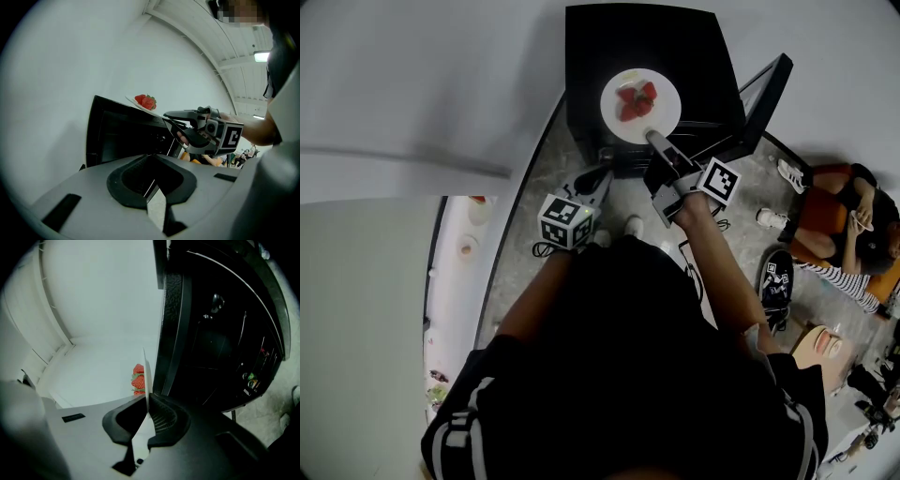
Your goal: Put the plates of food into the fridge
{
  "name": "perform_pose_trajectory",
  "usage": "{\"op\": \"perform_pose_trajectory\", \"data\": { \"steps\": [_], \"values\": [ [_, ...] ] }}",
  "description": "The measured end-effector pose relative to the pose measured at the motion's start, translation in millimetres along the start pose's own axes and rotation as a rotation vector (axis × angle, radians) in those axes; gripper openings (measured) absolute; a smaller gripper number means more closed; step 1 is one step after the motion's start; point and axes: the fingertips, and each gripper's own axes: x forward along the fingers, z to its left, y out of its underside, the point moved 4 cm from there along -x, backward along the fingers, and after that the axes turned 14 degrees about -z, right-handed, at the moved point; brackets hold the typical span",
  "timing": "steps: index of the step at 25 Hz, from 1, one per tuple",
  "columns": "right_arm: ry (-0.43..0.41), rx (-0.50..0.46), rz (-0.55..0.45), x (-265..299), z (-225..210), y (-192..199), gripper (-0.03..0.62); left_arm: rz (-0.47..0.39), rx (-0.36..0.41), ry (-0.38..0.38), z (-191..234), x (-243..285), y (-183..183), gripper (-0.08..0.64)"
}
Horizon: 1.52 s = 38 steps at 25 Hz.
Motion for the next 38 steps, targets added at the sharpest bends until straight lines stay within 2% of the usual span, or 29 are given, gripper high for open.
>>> {"op": "perform_pose_trajectory", "data": {
  "steps": [11,16,29,35,38],
  "values": [
    [0.031,0.055,0.002,-10.7,-0.9,6.5,0.034,-0.013,-0.003,0.017,-0.2,3.1,-2.0,0.023],
    [0.040,0.032,0.025,-23.7,0.7,13.9,0.034,-0.003,0.064,0.030,-5.9,0.7,2.9,0.023],
    [0.043,0.038,0.031,-52.7,1.8,27.6,0.034,0.004,0.047,0.049,-18.1,-8.7,13.9,0.023],
    [0.054,0.030,0.038,-60.4,-0.7,29.6,0.034,0.006,0.051,0.025,-17.6,-10.7,15.7,0.025],
    [0.045,0.024,0.044,-76.0,5.3,42.8,0.034,0.017,0.050,0.037,-25.5,-24.9,21.4,0.025]
  ]
}}
